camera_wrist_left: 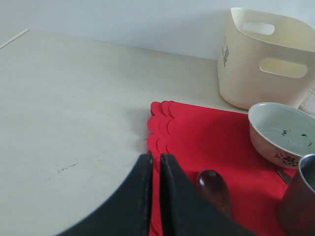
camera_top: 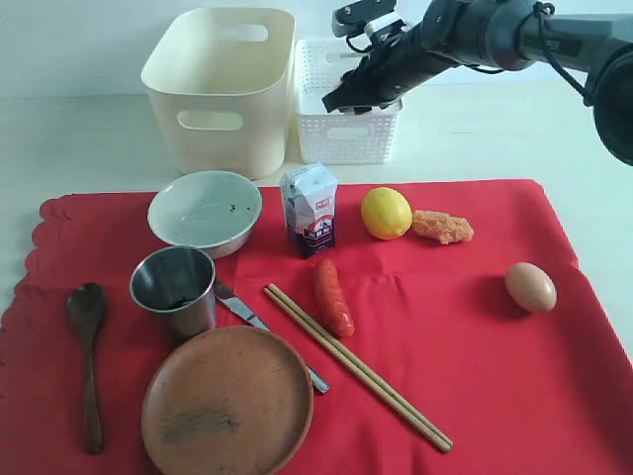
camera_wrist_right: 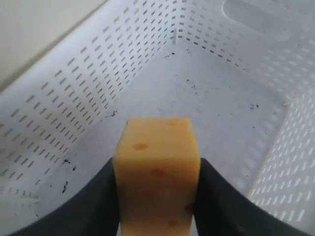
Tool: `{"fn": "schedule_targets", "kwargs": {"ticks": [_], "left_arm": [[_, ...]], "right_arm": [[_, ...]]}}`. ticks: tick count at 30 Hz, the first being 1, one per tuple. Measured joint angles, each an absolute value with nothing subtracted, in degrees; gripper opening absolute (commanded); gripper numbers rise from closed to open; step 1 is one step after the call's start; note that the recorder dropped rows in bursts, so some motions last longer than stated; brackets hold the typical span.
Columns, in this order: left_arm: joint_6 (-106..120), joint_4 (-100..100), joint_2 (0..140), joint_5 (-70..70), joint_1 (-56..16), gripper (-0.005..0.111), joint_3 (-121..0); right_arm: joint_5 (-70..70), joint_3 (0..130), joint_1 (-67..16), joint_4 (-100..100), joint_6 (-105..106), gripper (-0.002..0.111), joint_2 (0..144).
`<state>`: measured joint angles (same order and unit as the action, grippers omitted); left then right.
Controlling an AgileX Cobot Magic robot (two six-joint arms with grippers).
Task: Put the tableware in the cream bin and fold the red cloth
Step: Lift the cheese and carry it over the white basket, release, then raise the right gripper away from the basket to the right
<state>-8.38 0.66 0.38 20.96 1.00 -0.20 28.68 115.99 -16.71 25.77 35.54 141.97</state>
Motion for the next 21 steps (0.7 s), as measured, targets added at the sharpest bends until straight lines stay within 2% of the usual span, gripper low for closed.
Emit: {"fn": "schedule_targets", "kwargs": {"ticks": [6,9,21], "left_arm": [[-8.4,0.7,0.4,21.0,1.0,0.008,-0.2],[-8.4,0.7,0.4,21.0,1.0,0.008,-0.2],[-8.4,0.7,0.4,21.0,1.0,0.008,-0.2]], "right_arm": [[30.3,116.0,-16.7,25.8,35.5,0.05,141.6],[31.5,116.0,-16.7,25.5,35.5,0.056,141.0],[38.5,116.0,-16.7,22.0,30.8,0.058,132.4]]}}
